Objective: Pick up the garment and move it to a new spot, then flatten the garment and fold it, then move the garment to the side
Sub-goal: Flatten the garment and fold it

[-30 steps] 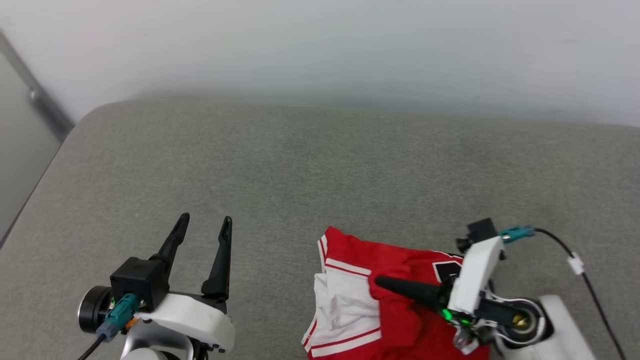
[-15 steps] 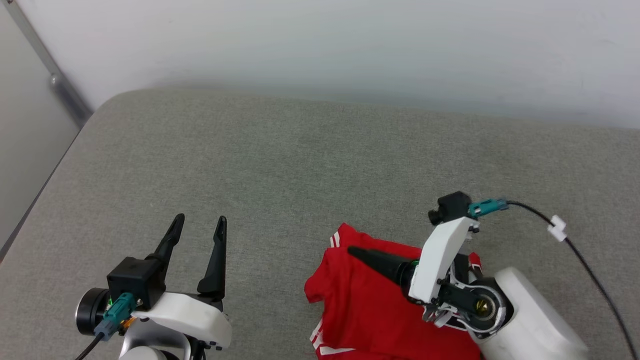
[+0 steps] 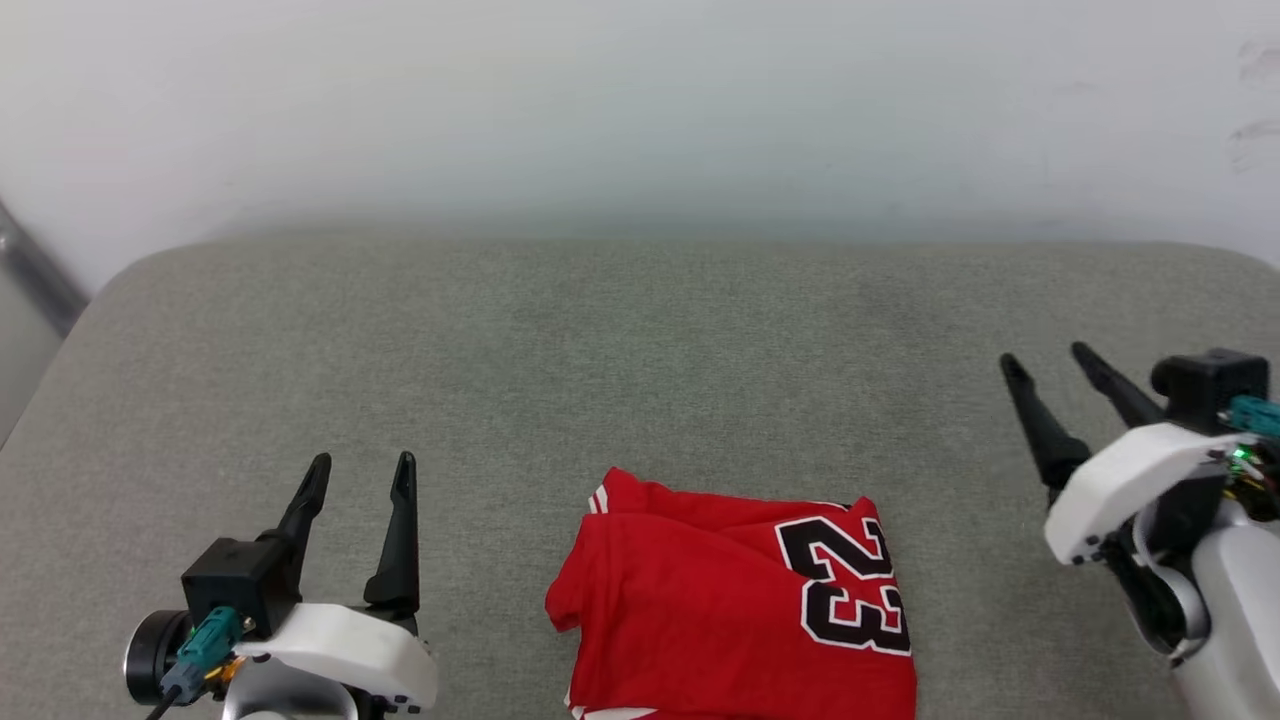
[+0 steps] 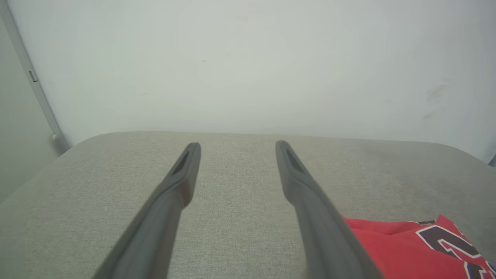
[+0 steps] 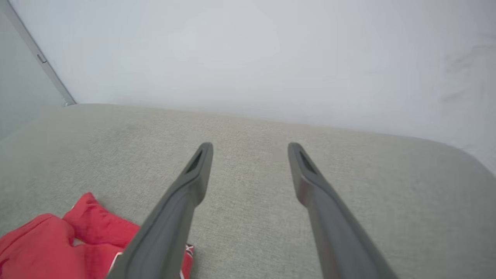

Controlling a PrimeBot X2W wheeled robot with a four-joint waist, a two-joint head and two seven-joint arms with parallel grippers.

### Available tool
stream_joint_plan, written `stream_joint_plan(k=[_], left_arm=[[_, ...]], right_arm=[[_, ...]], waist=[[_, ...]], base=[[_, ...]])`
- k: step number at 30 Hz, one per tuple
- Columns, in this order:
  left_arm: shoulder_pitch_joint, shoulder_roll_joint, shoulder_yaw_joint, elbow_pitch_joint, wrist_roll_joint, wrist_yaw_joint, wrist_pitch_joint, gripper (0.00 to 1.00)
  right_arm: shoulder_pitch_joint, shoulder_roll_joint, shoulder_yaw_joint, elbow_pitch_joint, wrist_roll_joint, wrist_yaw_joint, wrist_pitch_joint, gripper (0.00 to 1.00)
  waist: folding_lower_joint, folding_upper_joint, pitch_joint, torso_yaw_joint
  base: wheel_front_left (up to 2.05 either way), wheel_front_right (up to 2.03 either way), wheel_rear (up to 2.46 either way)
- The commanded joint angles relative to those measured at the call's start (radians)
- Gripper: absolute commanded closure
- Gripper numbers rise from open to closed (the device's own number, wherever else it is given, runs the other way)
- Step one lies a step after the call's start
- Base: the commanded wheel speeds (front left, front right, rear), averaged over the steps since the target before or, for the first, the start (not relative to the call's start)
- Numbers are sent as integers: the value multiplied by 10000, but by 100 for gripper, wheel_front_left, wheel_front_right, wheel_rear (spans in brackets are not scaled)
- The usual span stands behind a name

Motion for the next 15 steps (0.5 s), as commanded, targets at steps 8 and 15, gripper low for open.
stream_joint_plan(k=[8, 15], left_arm=[[439, 117, 168, 239, -72, 96, -138, 0], [746, 104, 11, 433, -115, 95, -140, 0]], right_arm=[[2498, 864, -2364, -3231, -1700, -2, -811, 0], [4614, 1808, -2526, -5153, -2161, -2, -178, 0]], waist=[[0, -1, -283, -369], [0, -1, -497, -359]], base=[[0, 0, 0], [0, 0, 0]])
